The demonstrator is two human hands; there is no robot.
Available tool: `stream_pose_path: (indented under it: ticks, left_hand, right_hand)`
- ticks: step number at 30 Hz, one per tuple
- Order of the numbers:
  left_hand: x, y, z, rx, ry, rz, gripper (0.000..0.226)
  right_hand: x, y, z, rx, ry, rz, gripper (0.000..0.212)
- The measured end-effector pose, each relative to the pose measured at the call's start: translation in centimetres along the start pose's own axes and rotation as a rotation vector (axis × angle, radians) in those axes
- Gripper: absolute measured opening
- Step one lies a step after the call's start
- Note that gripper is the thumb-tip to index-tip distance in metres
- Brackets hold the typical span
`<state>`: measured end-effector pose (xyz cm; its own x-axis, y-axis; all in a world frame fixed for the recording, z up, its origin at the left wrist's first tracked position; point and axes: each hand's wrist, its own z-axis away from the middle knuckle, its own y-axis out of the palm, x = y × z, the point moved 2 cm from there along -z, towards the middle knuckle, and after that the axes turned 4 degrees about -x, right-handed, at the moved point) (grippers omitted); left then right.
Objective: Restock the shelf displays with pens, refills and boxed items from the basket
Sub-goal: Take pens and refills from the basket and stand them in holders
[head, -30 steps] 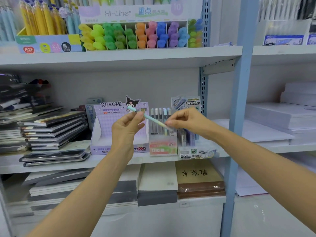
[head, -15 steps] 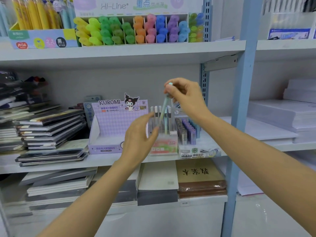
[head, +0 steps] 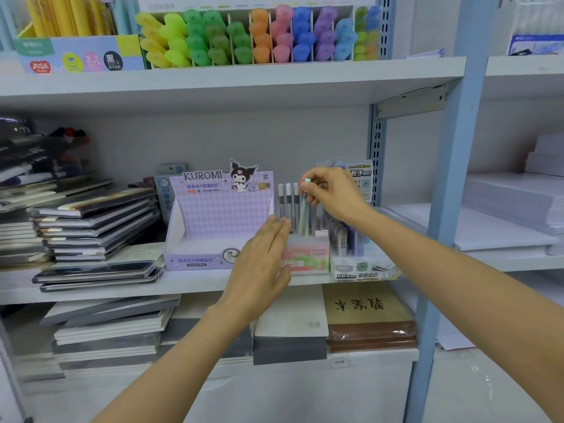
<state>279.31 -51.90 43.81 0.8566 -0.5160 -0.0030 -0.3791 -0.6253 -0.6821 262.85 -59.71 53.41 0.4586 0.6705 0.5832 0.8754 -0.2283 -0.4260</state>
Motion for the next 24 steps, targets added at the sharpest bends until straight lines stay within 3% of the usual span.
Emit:
stream_pose_path:
  ticks: [6,10,15,18,21,24]
  left_hand:
    - [-0.1,0.2,-0.1,-0.005,0.001,-0.003,0.071]
    - [0.0,0.2,-0.1,-0.002,0.004,-0.004,0.071]
    - [-0.2,0.0,-0.2,0.010,0.000,0.008,0.072]
    - [-0.4,-0.5,0.2,-0.003,-0.019,0.036,0.072]
    - [-0.2,-0.7,2.6,-0.128,-0.082,0.064,0.062]
    - [0.7,0.9,8.0,-0.308,-0.169,0.103,0.039]
  right_hand:
    - [-0.7,0.8,-0.8,-0.021,0.010,0.039,0.010]
    - [-1.3,1.6,-1.1,-0.140,-0.061,0.287,0.010]
    - [-1.2,1.9,-1.3,0.015,-0.019,0.474,0.027]
    - [0.0,1.4,0.2,-0.077,-0.068,0.393,0.032]
    - [2.7,2.0,3.7,-0.182,-0.231,0.167,0.023]
    - [4.6,5.2,9.6,-0.088,-0.345,-0.066,0.013]
